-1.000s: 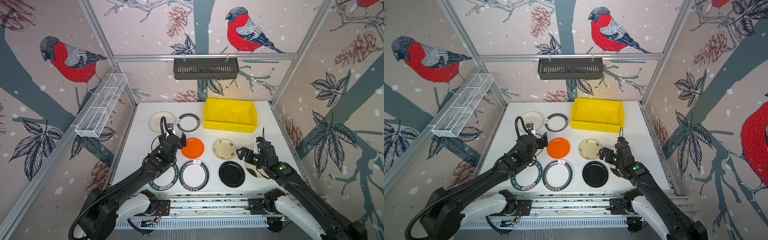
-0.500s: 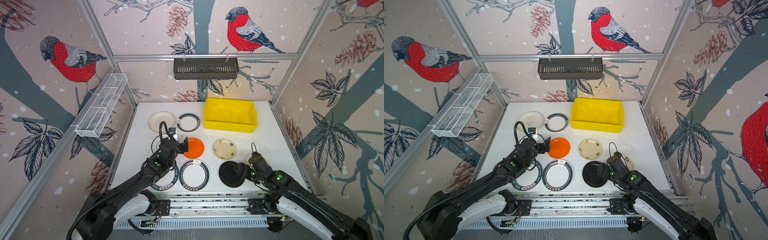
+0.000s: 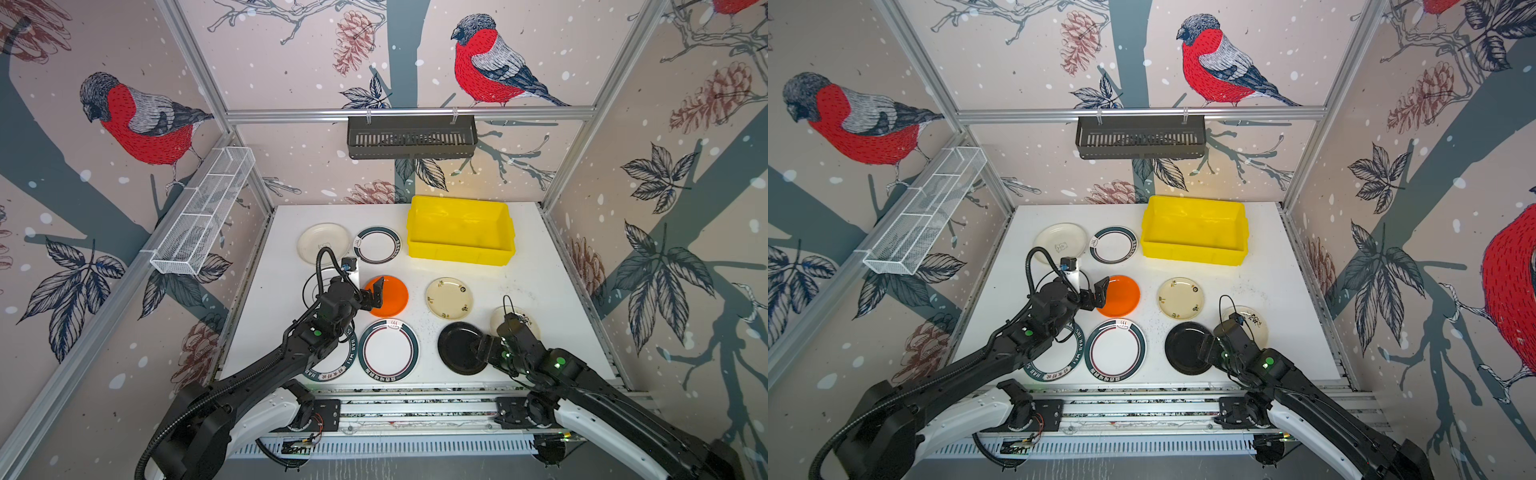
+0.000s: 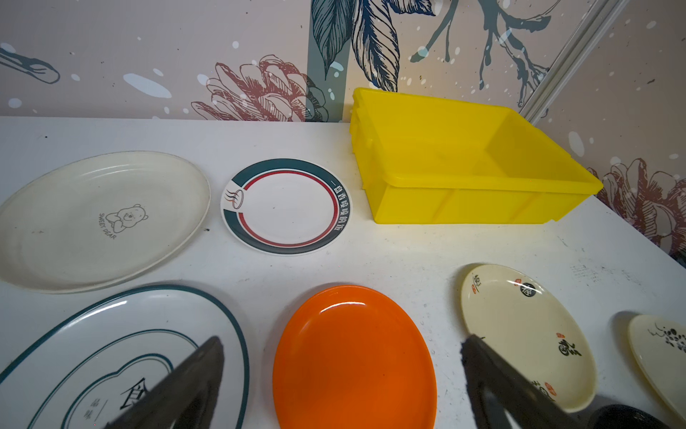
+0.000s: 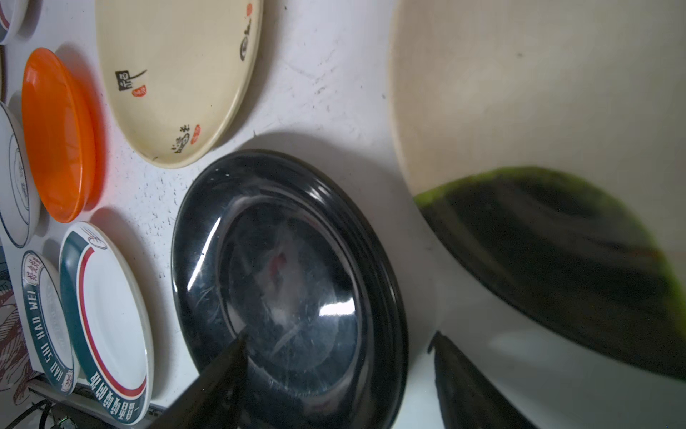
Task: Place the plates into the plastic bin on the countertop
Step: 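Grasp the black plate's rim with the right gripper while left arm moves over orange plate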
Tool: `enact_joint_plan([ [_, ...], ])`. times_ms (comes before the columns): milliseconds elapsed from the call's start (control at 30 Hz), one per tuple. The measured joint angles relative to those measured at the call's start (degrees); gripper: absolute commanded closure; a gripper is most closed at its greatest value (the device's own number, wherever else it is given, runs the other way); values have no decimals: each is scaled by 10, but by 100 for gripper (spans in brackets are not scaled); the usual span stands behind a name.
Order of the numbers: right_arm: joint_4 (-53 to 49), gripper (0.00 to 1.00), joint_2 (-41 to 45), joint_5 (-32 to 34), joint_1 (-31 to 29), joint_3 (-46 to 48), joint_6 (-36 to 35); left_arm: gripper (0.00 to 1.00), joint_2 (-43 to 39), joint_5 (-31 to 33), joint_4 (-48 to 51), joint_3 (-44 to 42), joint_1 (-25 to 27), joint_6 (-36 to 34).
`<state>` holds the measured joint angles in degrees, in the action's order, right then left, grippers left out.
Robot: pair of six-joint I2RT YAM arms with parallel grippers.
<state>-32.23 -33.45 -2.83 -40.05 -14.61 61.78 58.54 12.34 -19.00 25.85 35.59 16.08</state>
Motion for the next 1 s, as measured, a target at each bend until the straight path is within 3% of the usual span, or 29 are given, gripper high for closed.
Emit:
enact_joint_plan([
  [167, 20, 42, 13, -14, 0, 15, 12, 2, 8, -19, 0, 0, 0, 0],
  [1000, 83, 70, 50, -22, 0, 65, 59, 1, 13, -48, -25, -3, 1, 3],
])
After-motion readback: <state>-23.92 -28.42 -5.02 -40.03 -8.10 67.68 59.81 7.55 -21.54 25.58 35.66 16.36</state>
